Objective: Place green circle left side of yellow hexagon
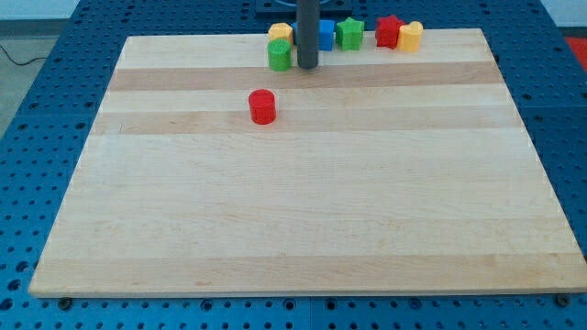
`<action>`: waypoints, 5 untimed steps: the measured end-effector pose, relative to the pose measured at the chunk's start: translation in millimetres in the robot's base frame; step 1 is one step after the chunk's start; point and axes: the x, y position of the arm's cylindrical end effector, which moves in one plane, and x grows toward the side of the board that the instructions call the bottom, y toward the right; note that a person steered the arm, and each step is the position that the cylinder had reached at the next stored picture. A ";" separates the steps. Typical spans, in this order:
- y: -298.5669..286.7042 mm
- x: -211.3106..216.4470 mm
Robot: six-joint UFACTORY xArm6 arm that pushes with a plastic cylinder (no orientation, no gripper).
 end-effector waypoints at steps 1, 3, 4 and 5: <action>-31.6 -5.4; -58.3 13.0; -88.9 7.2; -89.7 -15.0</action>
